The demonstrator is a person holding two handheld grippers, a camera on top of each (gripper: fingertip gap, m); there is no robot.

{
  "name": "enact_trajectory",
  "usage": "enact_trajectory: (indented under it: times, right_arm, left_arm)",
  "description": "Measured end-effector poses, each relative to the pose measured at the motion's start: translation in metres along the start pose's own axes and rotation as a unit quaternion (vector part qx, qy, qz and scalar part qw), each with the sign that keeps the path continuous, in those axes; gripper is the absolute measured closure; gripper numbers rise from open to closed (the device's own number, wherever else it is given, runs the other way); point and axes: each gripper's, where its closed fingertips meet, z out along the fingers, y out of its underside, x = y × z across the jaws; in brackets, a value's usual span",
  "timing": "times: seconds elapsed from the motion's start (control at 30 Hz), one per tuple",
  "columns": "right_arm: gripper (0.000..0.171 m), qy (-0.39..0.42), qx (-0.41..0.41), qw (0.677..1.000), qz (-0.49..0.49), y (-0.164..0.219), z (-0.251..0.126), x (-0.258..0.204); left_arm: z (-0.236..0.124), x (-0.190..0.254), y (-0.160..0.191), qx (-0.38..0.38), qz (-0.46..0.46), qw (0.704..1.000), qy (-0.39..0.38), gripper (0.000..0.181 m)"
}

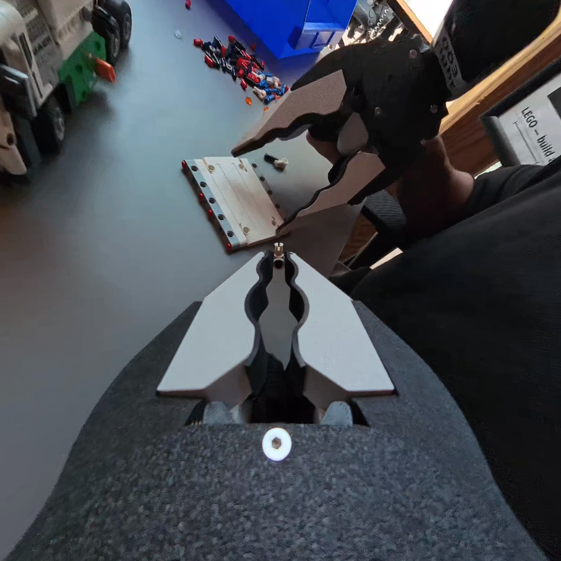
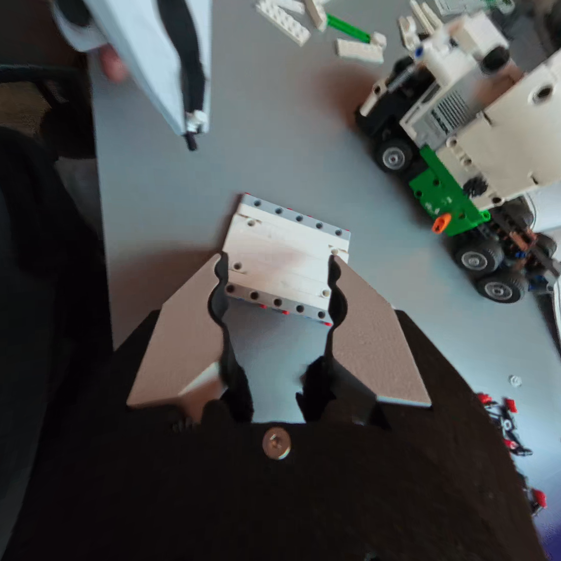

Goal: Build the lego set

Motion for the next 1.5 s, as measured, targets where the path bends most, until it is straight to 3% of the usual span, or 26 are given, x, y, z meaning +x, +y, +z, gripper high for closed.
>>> enact_trajectory:
  times: [0.1, 0.17, 0.27, 0.33, 0.4, 0.73, 0.83, 0.93, 1.03, 1.3, 1.5]
  right_arm:
    - [0.074, -0.045, -0.018, 0.996, 0.071, 0.006, 0.002, -0.003]
    - [0.066, -0.028, -0.03, 0.995, 0.096, 0.008, 0.005, 0.004]
    - [0.067, -0.048, -0.013, 0.99, 0.135, 0.003, 0.013, 0.0]
    - [0.066, -0.036, -0.027, 0.991, 0.13, 0.012, 0.018, 0.003]
    - [0.077, -0.034, -0.011, 0.991, 0.131, 0.011, 0.017, 0.003]
    - [0.078, -0.004, 0.024, 0.992, 0.12, 0.008, 0.004, 0.004]
    - [0.078, -0.054, 0.094, 0.978, 0.176, -0.012, -0.012, 0.005]
    - [0.079, -0.153, 0.205, 0.937, 0.236, -0.04, -0.035, -0.002]
    - [0.079, -0.174, 0.247, 0.93, 0.211, -0.052, -0.044, -0.012]
    - [0.079, -0.154, 0.207, 0.957, 0.134, -0.045, -0.038, -0.024]
    - [0.079, -0.135, 0.162, 0.974, 0.079, -0.032, -0.018, -0.032]
  left_arm:
    - [-0.007, -0.002, -0.01, 0.045, 0.054, 0.997, -0.027, 0.176]
    - [-0.012, -0.005, -0.014, 0.069, 0.084, 0.993, -0.037, 0.176]
    - [-0.017, -0.008, -0.014, 0.089, 0.098, 0.99, -0.042, 0.176]
    - [-0.016, -0.006, -0.011, 0.093, 0.098, 0.99, -0.033, 0.176]
    - [-0.013, -0.004, -0.008, 0.098, 0.105, 0.989, -0.029, 0.176]
    - [-0.006, -0.002, -0.004, 0.101, 0.134, 0.984, -0.055, 0.176]
    - [0.001, 0.0, -0.001, 0.086, 0.145, 0.984, -0.058, 0.176]
    - [0.006, 0.018, -0.009, 0.102, 0.155, 0.983, -0.01, 0.176]
    - [0.013, 0.027, -0.01, 0.091, 0.16, 0.983, 0.012, 0.176]
    - [0.016, 0.041, -0.015, 0.068, 0.304, 0.949, -0.043, 0.176]
    - [0.017, 0.034, -0.004, 0.015, 0.337, 0.94, -0.049, 0.176]
